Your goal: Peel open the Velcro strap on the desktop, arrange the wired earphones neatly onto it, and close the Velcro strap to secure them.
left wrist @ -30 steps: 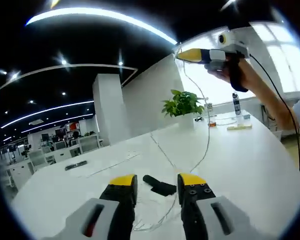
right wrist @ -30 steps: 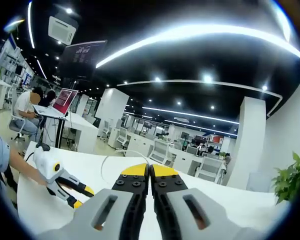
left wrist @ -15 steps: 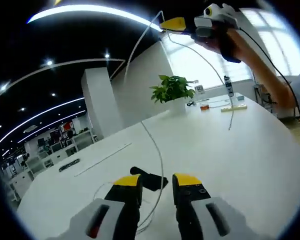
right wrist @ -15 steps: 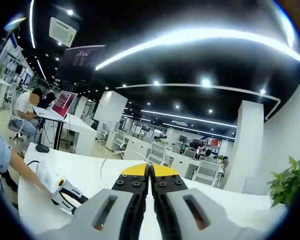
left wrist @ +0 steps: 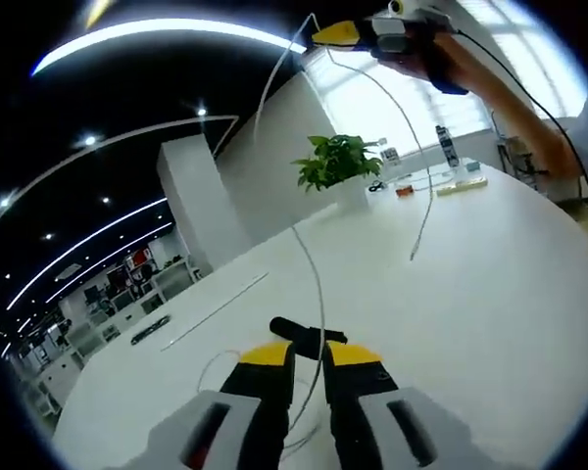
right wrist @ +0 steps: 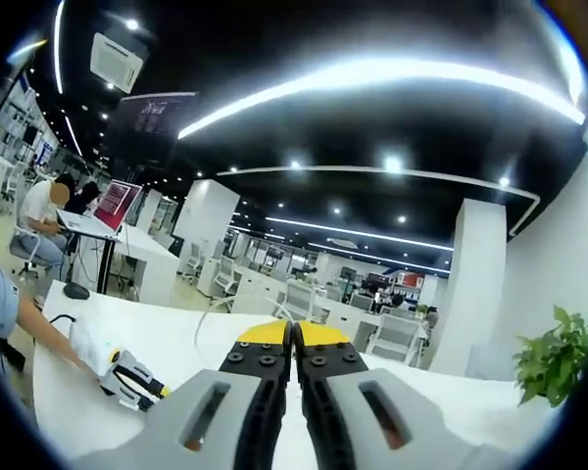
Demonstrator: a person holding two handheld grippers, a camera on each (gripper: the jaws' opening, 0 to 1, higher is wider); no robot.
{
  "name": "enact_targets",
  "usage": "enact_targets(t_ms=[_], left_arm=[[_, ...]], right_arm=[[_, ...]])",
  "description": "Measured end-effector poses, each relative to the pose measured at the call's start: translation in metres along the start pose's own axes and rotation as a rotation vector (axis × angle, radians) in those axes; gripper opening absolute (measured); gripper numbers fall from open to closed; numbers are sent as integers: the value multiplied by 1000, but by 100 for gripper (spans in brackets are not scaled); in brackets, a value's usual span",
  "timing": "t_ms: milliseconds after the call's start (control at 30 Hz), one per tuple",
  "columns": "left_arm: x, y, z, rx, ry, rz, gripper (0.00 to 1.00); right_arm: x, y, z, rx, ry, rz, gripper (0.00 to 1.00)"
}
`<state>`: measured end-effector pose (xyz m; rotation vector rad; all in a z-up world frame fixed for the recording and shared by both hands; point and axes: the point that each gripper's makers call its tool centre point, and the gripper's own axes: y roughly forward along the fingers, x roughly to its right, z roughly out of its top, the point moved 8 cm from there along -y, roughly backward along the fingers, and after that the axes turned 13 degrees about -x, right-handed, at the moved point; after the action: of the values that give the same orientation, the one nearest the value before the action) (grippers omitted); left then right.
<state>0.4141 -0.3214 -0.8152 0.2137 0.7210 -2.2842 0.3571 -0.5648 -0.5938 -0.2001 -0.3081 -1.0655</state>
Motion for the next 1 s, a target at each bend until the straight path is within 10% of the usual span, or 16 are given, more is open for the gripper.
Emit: enact_targets(t_ms=[367,567,1000], left_arm=[[-8,-5,-1,6,24,30,6],[-16,-16,8,55,-11,33,6],[-53,-74,88,274,-137,28,5]], right_arm=[[-7,-15,-23,-51,42,29,4],[-21,-17,-63,-153,85,79,4],[-39,26,-134,-309,196,170,6]])
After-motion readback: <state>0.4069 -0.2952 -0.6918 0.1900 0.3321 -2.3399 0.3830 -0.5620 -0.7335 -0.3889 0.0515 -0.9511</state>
